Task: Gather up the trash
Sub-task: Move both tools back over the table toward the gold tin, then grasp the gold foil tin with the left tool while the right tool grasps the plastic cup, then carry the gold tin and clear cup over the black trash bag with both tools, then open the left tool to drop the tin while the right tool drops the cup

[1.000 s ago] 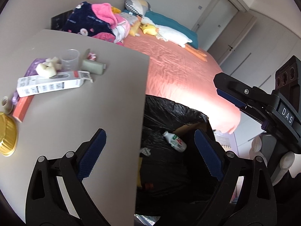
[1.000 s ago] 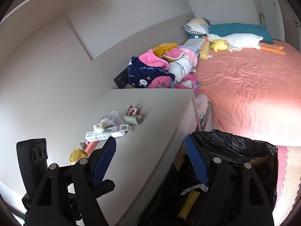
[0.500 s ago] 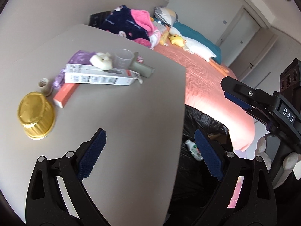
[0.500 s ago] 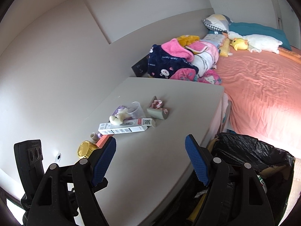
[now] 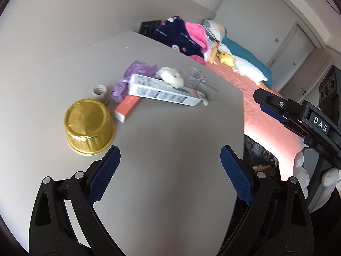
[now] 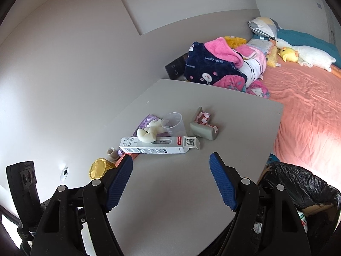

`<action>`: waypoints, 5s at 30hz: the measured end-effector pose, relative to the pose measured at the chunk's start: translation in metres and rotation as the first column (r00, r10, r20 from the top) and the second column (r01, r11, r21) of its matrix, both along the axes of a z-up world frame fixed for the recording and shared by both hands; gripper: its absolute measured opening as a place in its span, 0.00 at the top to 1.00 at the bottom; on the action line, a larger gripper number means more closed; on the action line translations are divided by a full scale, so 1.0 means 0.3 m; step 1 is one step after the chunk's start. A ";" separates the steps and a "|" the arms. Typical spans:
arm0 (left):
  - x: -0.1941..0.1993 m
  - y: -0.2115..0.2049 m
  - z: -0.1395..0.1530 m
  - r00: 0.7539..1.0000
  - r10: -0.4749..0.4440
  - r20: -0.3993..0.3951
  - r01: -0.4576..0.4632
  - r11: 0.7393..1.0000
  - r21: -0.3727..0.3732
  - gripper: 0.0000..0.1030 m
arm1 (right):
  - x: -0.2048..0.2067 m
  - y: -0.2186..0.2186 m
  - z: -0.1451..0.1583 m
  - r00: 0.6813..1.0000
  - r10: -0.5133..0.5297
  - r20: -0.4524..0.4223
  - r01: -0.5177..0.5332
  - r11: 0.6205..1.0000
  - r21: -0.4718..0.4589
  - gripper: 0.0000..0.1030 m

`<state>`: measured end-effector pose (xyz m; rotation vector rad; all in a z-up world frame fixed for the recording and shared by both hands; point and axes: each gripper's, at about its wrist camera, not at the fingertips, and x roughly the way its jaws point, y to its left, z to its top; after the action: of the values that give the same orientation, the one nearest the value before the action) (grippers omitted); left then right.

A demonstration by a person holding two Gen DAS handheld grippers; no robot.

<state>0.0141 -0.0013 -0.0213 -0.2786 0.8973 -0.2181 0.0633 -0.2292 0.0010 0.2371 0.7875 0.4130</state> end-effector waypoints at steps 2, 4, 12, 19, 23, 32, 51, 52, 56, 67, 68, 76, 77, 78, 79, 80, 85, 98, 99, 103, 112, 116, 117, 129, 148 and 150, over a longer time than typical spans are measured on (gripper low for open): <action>0.005 0.024 -0.007 1.000 0.015 -0.003 -0.015 1.000 0.005 0.11 | 0.024 0.023 -0.012 1.000 0.015 -0.002 -0.015 1.000 -0.010 0.33; 0.011 0.045 -0.012 1.000 0.029 -0.002 -0.029 1.000 0.009 0.11 | 0.041 0.040 -0.022 1.000 0.022 -0.006 -0.022 1.000 -0.020 0.34; 0.048 0.132 -0.051 0.996 0.088 -0.020 -0.088 0.996 0.016 0.11 | 0.131 0.101 -0.071 0.999 0.034 -0.028 -0.035 0.997 -0.061 0.36; 0.092 0.191 -0.104 0.991 0.127 -0.047 -0.125 0.992 0.029 0.11 | 0.212 0.151 -0.124 0.998 0.040 -0.050 -0.045 0.994 -0.104 0.37; 0.120 0.219 -0.125 0.988 0.150 -0.047 -0.148 0.988 0.046 0.11 | 0.262 0.177 -0.156 0.997 0.038 -0.062 -0.046 0.991 -0.128 0.40; 0.172 0.261 -0.155 0.984 0.170 -0.046 -0.166 0.984 0.065 0.11 | 0.342 0.227 -0.191 0.997 0.043 -0.063 -0.053 0.986 -0.158 0.45; 0.164 0.267 -0.112 0.986 0.164 0.028 -0.165 0.984 0.069 0.32 | 0.347 0.208 -0.122 0.999 0.047 0.002 -0.046 0.994 -0.099 0.59; 0.162 0.264 -0.103 0.986 0.161 0.033 -0.163 0.984 0.066 0.32 | 0.342 0.204 -0.114 0.999 0.048 0.003 -0.048 0.994 -0.094 0.59; 0.148 0.252 -0.071 0.986 0.158 0.053 -0.161 0.986 0.052 0.32 | 0.308 0.178 -0.081 0.999 0.049 0.006 -0.048 0.997 -0.065 0.59; 0.106 0.180 0.000 0.991 0.102 0.082 -0.104 0.994 0.026 0.33 | 0.201 0.085 -0.008 0.999 0.019 0.032 -0.018 0.999 -0.027 0.59; 0.102 0.172 0.007 0.992 0.096 0.087 -0.098 0.995 0.023 0.33 | 0.192 0.076 -0.002 0.999 0.015 0.035 -0.014 1.000 -0.026 0.59; 0.085 0.064 0.066 0.992 0.016 0.126 -0.016 1.000 -0.003 0.33 | 0.099 -0.033 0.039 0.998 -0.025 0.054 0.026 1.000 -0.006 0.59; 0.084 0.046 0.070 0.992 0.004 0.128 -0.003 1.000 -0.005 0.33 | 0.092 -0.043 0.042 0.998 -0.029 0.054 0.030 1.000 -0.003 0.59; 0.083 0.032 0.074 0.992 -0.007 0.129 0.008 1.000 -0.008 0.33 | 0.081 -0.058 0.047 0.998 -0.035 0.055 0.035 0.999 0.000 0.59; 0.082 0.016 0.078 0.991 -0.021 0.129 0.023 1.000 -0.011 0.33 | 0.069 -0.070 0.050 0.998 -0.041 0.057 0.041 0.999 0.001 0.59; 0.078 0.004 0.080 0.991 -0.032 0.131 0.034 0.999 -0.013 0.33 | 0.057 -0.085 0.053 0.997 -0.048 0.060 0.048 0.999 0.003 0.59; 0.078 -0.077 0.097 0.987 -0.094 0.134 0.099 0.995 -0.029 0.33 | 0.002 -0.155 0.065 0.995 -0.078 0.069 0.078 0.997 0.013 0.59; 0.066 -0.299 0.134 0.951 -0.273 0.142 0.280 0.960 -0.030 0.33 | -0.119 -0.335 0.090 0.984 -0.156 0.088 0.154 0.987 0.034 0.59; 0.060 -0.311 0.138 0.948 -0.284 0.144 0.291 0.956 -0.028 0.33 | -0.127 -0.349 0.091 0.982 -0.164 0.088 0.162 0.986 0.037 0.59; 0.059 -0.373 0.150 0.931 -0.333 0.150 0.341 0.940 -0.027 0.33 | -0.159 -0.404 0.096 0.975 -0.200 0.096 0.197 0.979 0.044 0.59; 0.042 -0.500 0.166 0.886 -0.437 0.156 0.446 0.895 -0.023 0.33 | -0.237 -0.513 0.114 0.953 -0.280 0.114 0.276 0.960 0.050 0.59; 0.034 -0.556 0.169 0.862 -0.482 0.157 0.491 0.871 -0.023 0.33 | -0.272 -0.563 0.118 0.942 -0.315 0.117 0.311 0.949 0.050 0.59; 0.030 -0.566 0.170 0.857 -0.490 0.158 0.499 0.866 -0.023 0.33 | -0.280 -0.578 0.119 0.938 -0.326 0.117 0.322 0.945 0.050 0.59; 0.015 -0.696 0.155 0.797 -0.589 0.131 0.598 0.801 -0.035 0.32 | -0.360 -0.701 0.119 0.909 -0.401 0.115 0.398 0.916 0.053 0.59; 0.047 -0.722 0.073 0.806 -0.592 -0.016 0.586 0.801 -0.122 0.05 | -0.404 -0.794 0.085 0.877 -0.474 0.070 0.467 0.878 0.102 0.29; 0.046 -0.707 0.072 0.815 -0.579 -0.016 0.574 0.811 -0.114 0.05 | -0.395 -0.786 0.083 0.882 -0.467 0.067 0.459 0.882 0.102 0.29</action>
<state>0.0277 -0.2136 0.0003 -0.0976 1.0058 -0.8329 -0.0551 -0.4650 0.0260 0.4713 0.5997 0.0000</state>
